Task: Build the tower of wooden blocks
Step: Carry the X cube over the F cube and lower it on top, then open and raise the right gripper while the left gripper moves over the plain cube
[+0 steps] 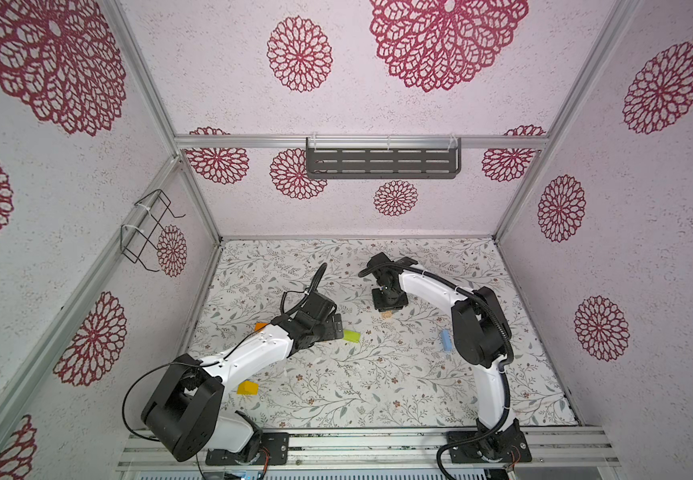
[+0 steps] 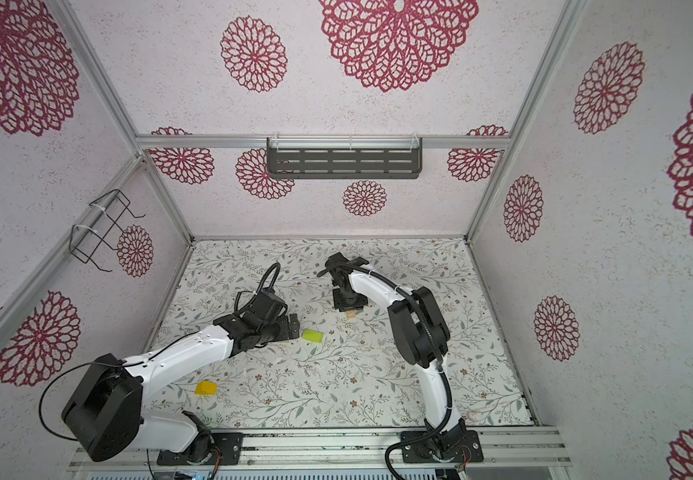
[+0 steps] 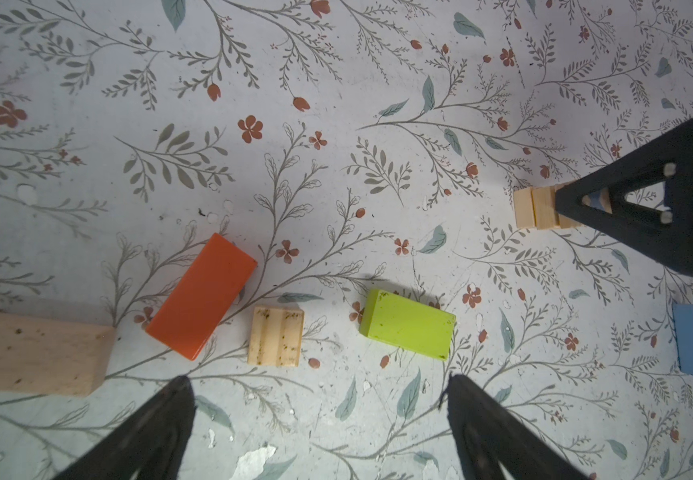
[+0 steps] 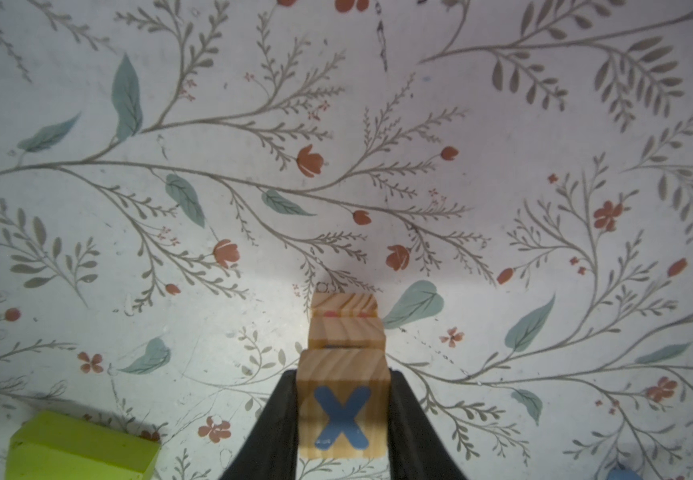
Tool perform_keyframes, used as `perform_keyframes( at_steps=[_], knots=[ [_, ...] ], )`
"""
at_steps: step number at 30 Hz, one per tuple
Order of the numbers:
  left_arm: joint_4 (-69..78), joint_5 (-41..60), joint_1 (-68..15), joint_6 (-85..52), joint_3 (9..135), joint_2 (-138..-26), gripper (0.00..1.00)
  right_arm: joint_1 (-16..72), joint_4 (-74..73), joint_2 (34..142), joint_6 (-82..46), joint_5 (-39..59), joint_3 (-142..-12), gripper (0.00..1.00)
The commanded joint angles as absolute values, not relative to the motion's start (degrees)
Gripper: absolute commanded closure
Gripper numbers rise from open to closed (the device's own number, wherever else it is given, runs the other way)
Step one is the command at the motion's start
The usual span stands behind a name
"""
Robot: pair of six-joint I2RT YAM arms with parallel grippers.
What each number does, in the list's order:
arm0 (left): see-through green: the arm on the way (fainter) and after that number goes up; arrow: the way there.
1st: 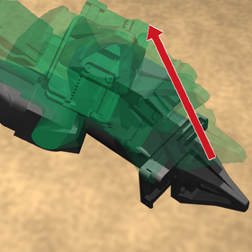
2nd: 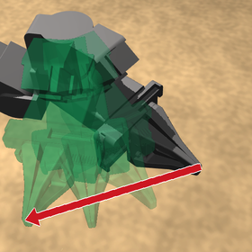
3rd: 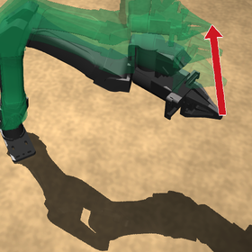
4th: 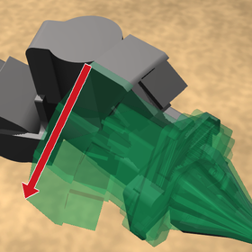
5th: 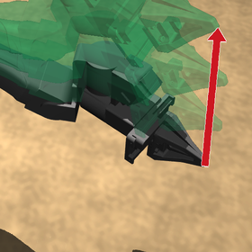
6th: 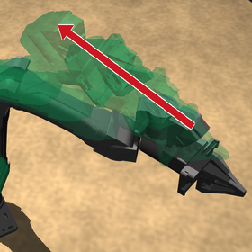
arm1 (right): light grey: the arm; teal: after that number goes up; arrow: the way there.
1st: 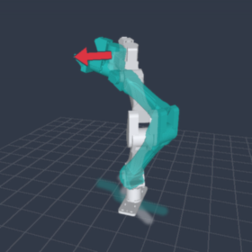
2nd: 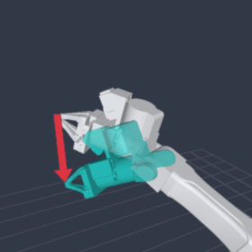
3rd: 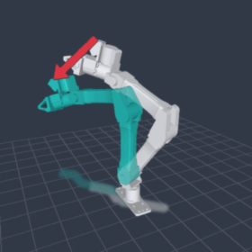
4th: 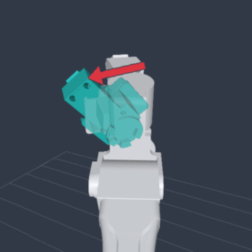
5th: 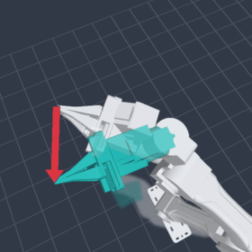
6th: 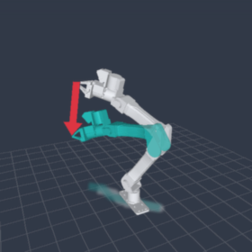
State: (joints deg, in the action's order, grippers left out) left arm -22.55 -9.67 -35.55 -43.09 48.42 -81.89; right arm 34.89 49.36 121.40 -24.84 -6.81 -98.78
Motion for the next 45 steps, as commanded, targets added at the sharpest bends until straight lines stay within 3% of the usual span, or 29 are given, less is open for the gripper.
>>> perform_keyframes(
  at_steps=[1,5,14,19,25,31,35,45],
  knots=[
    [-21.2,-9.5,-35.0,-43.3,47.6,-82.6,0.03,34.5,50.2,121.5,-23.9,-7.3,-98.9,0.65],
    [-21.4,-9.8,-34.9,-43.3,47.6,-82.4,0.03,34.3,50.2,121.4,-23.9,-7.3,-98.9,0.62],
    [-23.6,-9.6,-34.9,-42.1,48.5,-82.3,0.02,34.2,50.1,120.1,-23.7,-7.9,-98.5,0.45],
    [-28.4,-11.0,-34.9,-40.2,50.8,-82.2,0.26,34.1,48.9,116.1,-23.3,-8.1,-97.0,0.40],
    [-33.6,-10.3,-34.9,-39.3,53.2,-81.9,0.41,32.8,44.8,108.3,-22.1,-5.9,-91.3,0.33],
    [-38.9,-11.1,-34.7,-38.8,55.1,-82.2,0.46,29.9,31.3,91.5,-21.3,-3.2,-75.7,0.23],
    [-40.7,-11.6,-33.9,-39.7,55.7,-83.0,0.55,26.4,20.5,77.6,-21.9,0.7,-61.1,0.10],
    [-40.8,-9.9,-34.0,-40.4,58.1,-89.0,0.58,17.4,2.7,60.7,-25.9,8.4,-36.9,0.05]
  ],
)
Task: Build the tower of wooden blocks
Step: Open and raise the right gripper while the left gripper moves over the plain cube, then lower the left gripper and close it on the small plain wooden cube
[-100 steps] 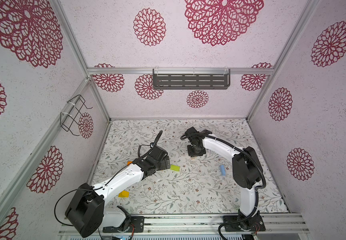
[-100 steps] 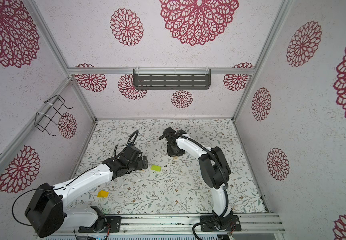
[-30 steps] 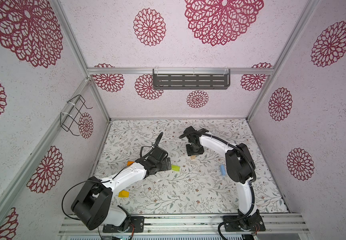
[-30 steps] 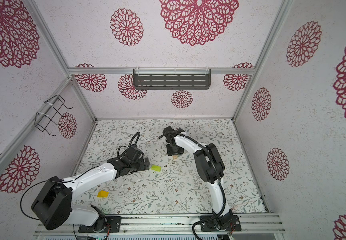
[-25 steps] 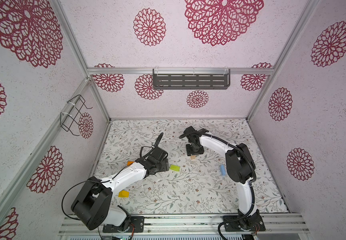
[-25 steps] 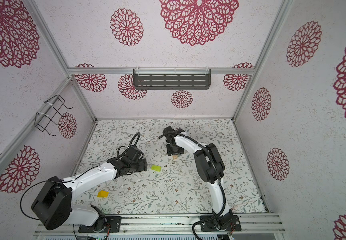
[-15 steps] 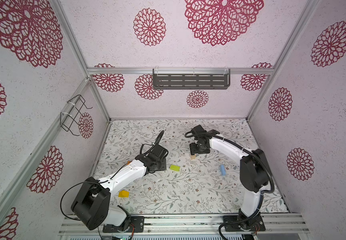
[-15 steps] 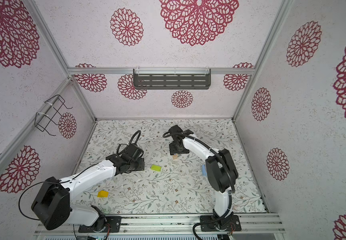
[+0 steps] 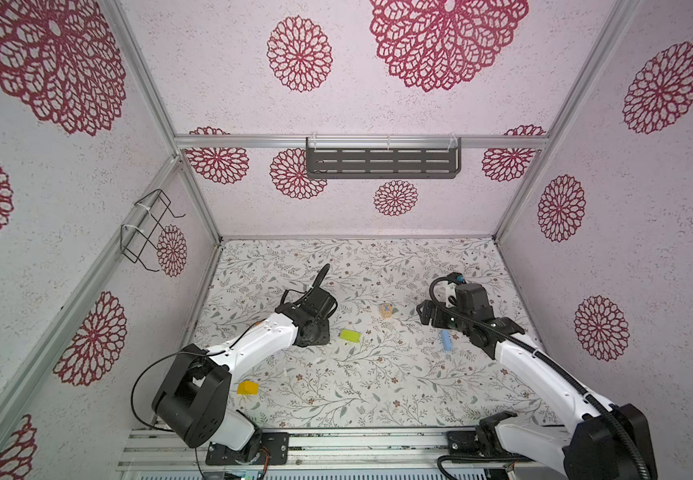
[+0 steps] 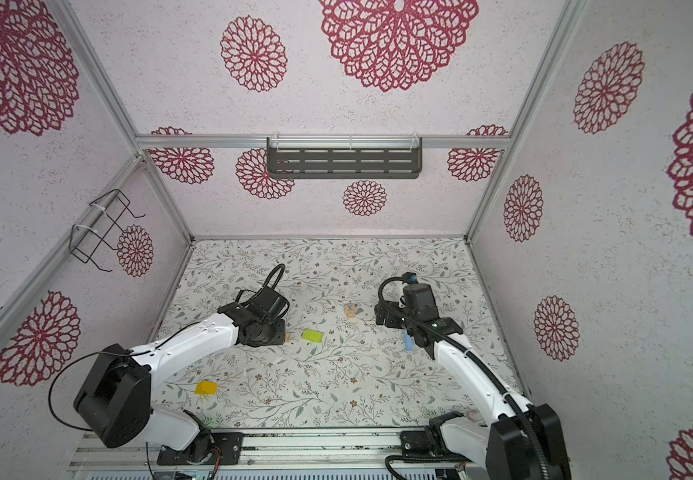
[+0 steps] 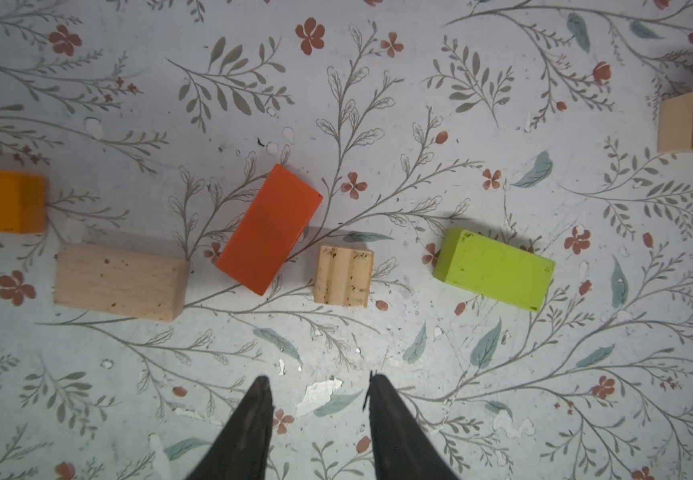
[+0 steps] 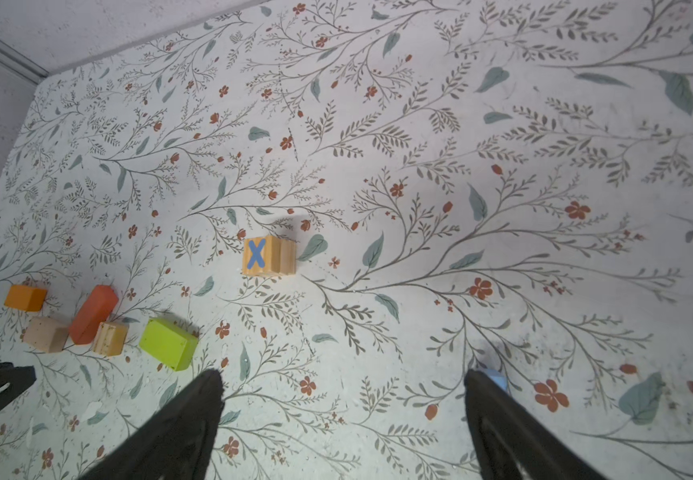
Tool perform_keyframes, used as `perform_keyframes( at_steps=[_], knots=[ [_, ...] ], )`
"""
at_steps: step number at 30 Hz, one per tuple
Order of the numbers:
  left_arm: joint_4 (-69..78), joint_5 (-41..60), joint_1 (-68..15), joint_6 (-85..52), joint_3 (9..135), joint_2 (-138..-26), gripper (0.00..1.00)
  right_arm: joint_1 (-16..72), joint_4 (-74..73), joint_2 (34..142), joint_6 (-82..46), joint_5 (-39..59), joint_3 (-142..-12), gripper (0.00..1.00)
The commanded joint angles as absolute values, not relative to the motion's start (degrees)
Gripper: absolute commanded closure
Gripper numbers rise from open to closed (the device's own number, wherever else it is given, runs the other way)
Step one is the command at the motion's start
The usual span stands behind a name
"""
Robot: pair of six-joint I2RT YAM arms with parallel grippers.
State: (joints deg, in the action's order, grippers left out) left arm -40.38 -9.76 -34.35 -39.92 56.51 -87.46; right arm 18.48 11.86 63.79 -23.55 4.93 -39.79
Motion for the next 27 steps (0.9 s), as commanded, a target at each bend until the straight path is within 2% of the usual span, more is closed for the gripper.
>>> perform_keyframes(
  at_steps=[1,5,11,18,27],
  knots=[
    [-40.8,-9.7,-34.0,-40.7,58.6,-90.0,0.58,16.9,-0.2,59.7,-27.0,9.2,-34.6,0.04],
    [-40.7,-9.5,-33.9,-41.0,60.1,-92.3,0.56,15.9,-9.0,56.3,-29.4,9.7,-27.8,0.02],
    [-40.2,-9.0,-33.1,-40.9,60.7,-94.1,0.48,15.2,-20.2,49.0,-32.1,4.7,-17.9,0.01],
    [-37.7,-5.8,-31.5,-39.9,60.4,-95.9,0.49,14.9,-24.0,41.8,-31.6,1.2,-12.0,0.01],
    [-37.1,-4.1,-31.5,-39.0,62.3,-99.1,0.51,14.9,-23.3,48.0,-31.7,-0.8,-12.9,0.01]
  ],
)
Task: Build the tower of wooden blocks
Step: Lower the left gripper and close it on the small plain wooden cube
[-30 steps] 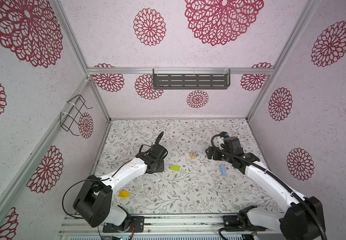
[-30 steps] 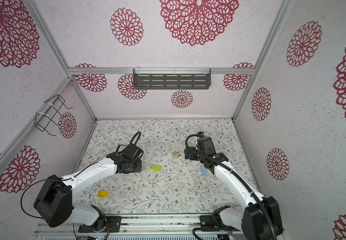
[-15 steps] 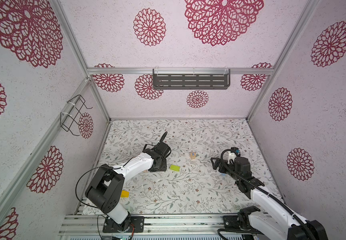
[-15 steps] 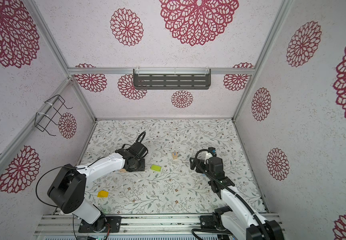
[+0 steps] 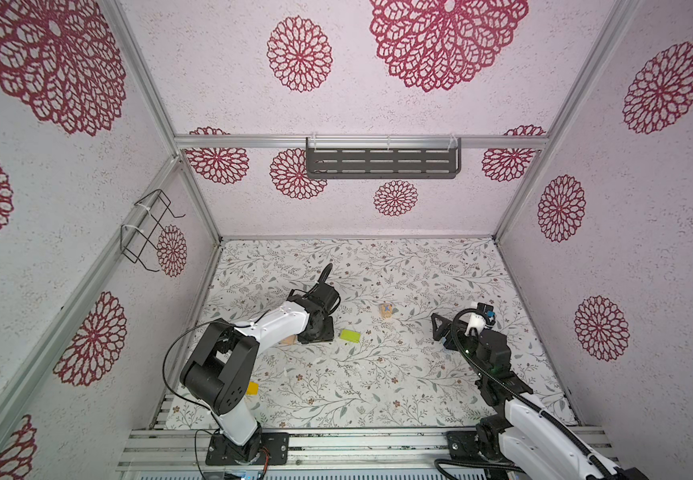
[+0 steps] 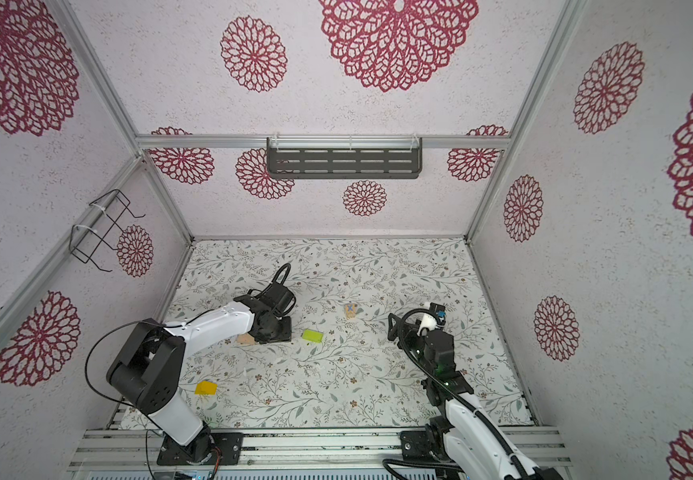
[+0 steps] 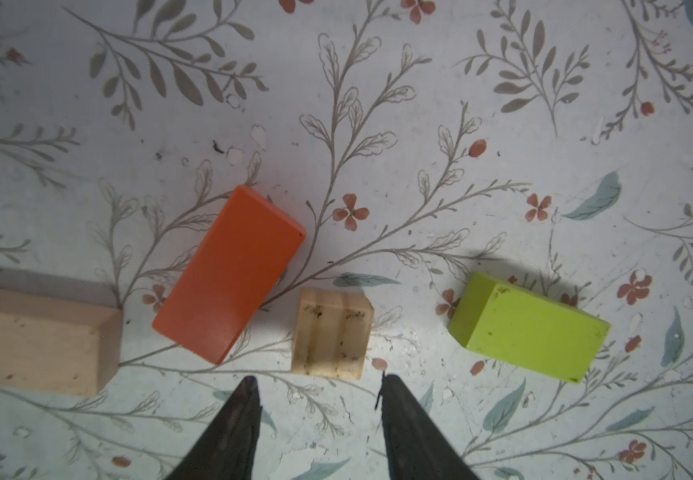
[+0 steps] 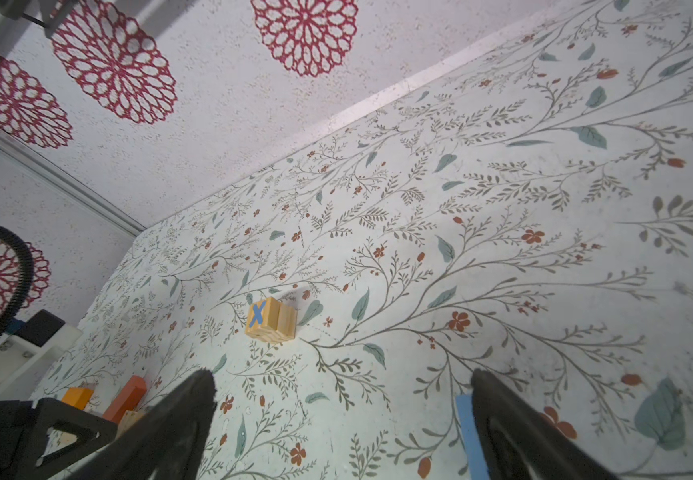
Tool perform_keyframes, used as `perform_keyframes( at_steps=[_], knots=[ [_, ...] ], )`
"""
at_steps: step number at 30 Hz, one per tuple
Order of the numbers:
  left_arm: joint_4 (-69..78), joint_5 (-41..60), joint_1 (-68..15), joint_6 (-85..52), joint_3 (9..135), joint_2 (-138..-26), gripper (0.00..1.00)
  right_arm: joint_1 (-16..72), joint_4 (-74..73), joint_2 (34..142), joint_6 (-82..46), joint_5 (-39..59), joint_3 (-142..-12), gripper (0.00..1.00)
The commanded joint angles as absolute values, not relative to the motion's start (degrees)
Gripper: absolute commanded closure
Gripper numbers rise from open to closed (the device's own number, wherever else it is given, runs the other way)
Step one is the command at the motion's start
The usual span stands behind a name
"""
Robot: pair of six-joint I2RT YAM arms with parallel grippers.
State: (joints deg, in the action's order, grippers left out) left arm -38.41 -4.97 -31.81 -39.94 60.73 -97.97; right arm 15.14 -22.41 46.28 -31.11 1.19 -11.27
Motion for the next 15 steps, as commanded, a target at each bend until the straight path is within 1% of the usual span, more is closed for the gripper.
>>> perform_keyframes(
  at_steps=[1,11,15],
  knots=[
    [-37.1,-4.0,-31.5,-38.9,62.5,-99.4,0.51,14.8,-23.2,48.6,-31.8,-0.9,-13.1,0.01],
    [-37.7,-3.9,-31.4,-37.9,65.4,-103.5,0.52,14.8,-22.7,48.0,-31.6,-2.4,-12.8,0.01],
    [-38.2,-4.3,-31.4,-37.8,65.8,-104.6,0.54,14.8,-22.6,48.5,-31.6,-2.3,-13.0,0.01]
  ],
)
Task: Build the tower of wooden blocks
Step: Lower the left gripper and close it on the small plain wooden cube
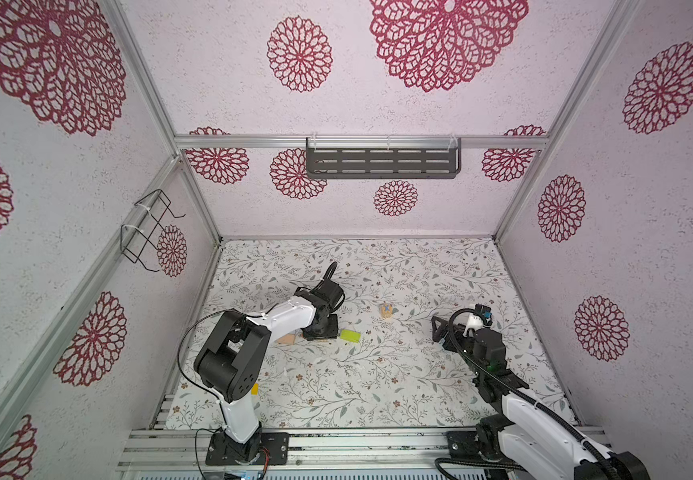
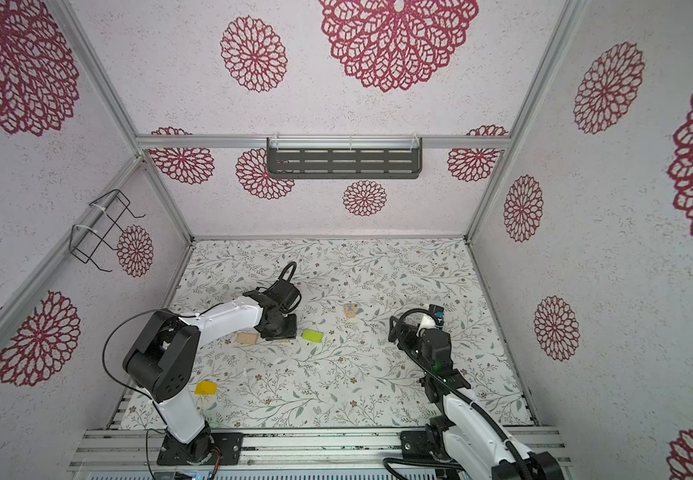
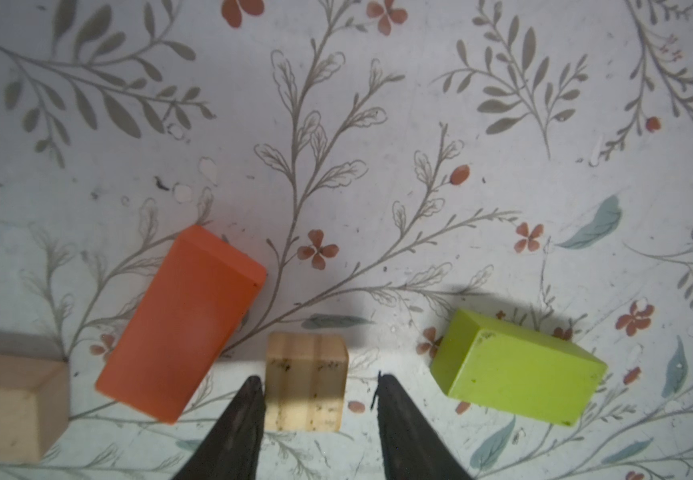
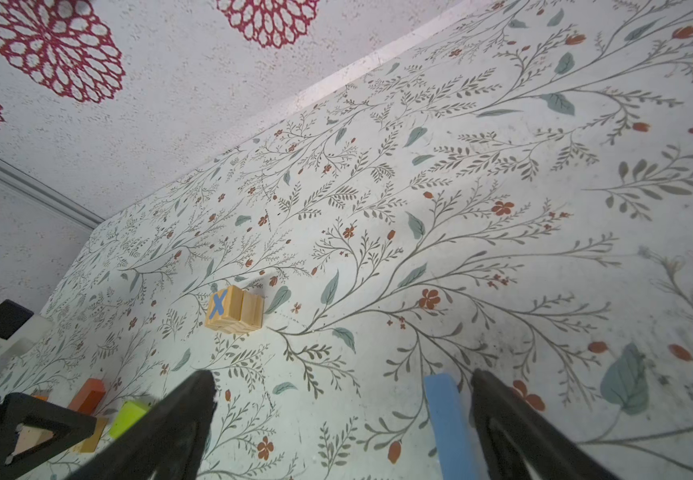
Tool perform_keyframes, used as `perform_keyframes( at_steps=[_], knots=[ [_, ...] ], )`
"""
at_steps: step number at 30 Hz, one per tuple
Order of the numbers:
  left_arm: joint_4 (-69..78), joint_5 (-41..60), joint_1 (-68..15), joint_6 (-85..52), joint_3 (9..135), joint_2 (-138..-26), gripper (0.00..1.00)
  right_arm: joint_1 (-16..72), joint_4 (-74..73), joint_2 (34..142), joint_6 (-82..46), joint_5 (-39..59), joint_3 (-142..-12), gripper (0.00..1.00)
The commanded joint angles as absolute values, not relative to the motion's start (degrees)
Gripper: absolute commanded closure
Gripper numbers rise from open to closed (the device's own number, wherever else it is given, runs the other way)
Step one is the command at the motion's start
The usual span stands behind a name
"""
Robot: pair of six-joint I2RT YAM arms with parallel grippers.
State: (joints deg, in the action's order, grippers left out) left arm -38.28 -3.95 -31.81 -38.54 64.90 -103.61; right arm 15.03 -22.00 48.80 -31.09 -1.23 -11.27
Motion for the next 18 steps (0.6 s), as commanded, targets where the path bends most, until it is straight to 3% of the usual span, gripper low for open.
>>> perform_keyframes(
  at_steps=[1,18],
  knots=[
    [-38.4,-4.5,-31.4,-37.7,65.8,-104.7,0.54,14.8,-22.7,48.7,-31.6,-2.1,-13.0,0.01],
    [-37.8,-5.4,-31.4,-37.8,64.7,-105.8,0.59,14.8,-23.3,50.3,-31.8,-1.1,-13.4,0.01]
  ],
)
